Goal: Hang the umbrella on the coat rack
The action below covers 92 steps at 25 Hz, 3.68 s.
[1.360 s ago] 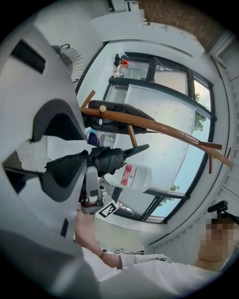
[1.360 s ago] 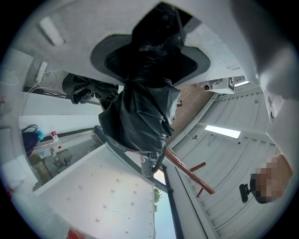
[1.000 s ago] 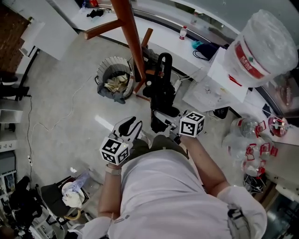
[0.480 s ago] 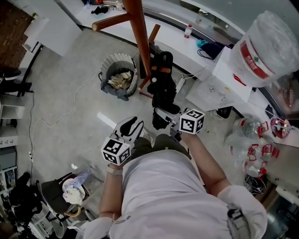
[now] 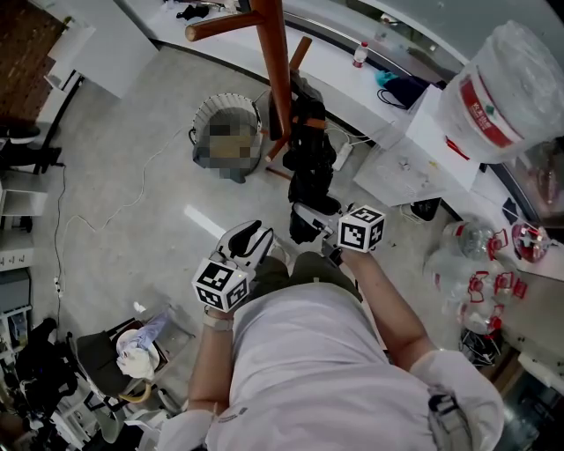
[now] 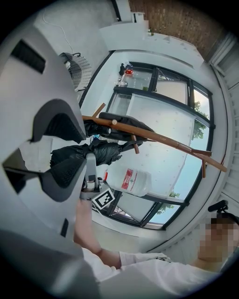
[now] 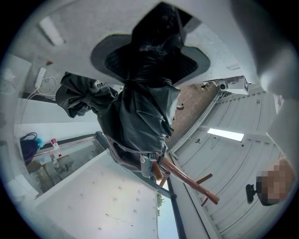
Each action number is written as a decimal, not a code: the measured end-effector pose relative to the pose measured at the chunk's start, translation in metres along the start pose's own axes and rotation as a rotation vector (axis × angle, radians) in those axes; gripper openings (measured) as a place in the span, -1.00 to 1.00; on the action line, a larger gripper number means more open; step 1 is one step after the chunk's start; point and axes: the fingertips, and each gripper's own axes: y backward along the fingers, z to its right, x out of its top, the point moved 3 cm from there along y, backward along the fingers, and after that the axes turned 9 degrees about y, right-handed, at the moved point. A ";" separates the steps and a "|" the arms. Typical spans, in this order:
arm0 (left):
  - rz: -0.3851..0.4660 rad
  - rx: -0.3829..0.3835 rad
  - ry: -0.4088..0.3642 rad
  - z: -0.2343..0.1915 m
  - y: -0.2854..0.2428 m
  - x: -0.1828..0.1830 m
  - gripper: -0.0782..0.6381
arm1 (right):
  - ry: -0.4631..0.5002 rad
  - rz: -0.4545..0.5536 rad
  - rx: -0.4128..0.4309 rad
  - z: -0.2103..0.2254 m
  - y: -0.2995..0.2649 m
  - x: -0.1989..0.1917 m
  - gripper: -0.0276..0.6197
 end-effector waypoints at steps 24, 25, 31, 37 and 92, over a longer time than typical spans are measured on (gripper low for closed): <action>-0.014 0.044 0.040 -0.021 0.010 -0.004 -0.47 | 0.118 -0.099 -0.112 0.036 -0.032 -0.031 -0.15; -0.013 0.045 0.042 -0.022 0.009 -0.003 -0.47 | 0.125 -0.102 -0.117 0.039 -0.035 -0.031 -0.15; -0.012 0.056 0.046 -0.024 0.012 -0.004 -0.47 | 0.174 -0.121 -0.151 0.056 -0.050 -0.030 -0.15; -0.007 0.081 0.062 -0.027 0.017 -0.008 -0.47 | 0.189 -0.125 -0.166 0.064 -0.060 -0.027 -0.15; -0.034 -0.243 -0.111 0.030 -0.049 0.032 -0.47 | 0.290 0.142 -0.386 -0.010 0.081 0.050 -0.27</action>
